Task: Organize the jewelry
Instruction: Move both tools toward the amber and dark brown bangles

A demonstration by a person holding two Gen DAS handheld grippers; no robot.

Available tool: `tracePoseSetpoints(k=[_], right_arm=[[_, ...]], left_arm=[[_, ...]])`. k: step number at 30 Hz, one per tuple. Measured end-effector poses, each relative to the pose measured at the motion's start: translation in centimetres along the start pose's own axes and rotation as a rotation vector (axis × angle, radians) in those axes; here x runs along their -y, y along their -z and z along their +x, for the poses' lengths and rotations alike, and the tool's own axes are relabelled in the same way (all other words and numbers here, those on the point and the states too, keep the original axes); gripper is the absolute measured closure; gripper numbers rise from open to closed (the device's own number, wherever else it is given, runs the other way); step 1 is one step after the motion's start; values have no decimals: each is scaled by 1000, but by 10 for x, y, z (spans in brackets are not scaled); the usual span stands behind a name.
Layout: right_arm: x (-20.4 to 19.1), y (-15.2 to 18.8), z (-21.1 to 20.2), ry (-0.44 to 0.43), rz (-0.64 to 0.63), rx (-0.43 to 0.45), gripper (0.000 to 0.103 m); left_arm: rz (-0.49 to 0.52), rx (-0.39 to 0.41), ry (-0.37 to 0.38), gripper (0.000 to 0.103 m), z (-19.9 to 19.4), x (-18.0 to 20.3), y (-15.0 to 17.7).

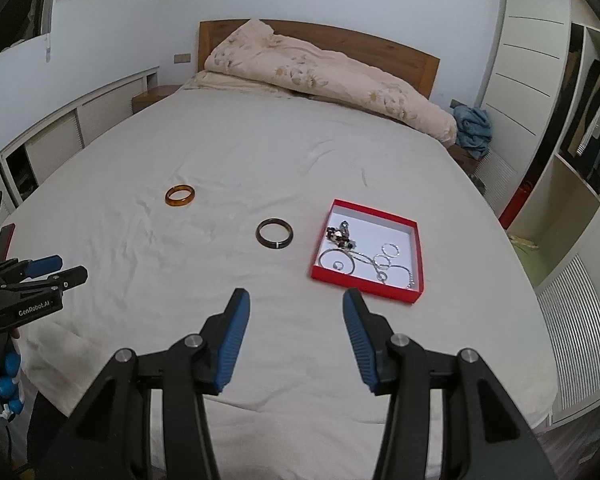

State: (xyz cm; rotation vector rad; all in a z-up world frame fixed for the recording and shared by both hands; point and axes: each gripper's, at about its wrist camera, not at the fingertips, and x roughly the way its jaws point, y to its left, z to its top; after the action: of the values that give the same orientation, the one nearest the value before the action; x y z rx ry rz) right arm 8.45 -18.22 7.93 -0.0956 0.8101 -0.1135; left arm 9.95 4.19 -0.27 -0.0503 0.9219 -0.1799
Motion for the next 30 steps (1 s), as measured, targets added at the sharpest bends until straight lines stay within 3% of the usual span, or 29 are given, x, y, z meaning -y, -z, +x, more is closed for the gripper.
tracePoseSetpoints(k=[18,30], right_arm=[[-35,-16,73,-43,-62,-108,56],[-64,-27,128,-74,-117,-169,56]], left_arm=[[-71,-113,-32,47,66,-47,1],[-133,-124,-21,47,102,-72,-7]])
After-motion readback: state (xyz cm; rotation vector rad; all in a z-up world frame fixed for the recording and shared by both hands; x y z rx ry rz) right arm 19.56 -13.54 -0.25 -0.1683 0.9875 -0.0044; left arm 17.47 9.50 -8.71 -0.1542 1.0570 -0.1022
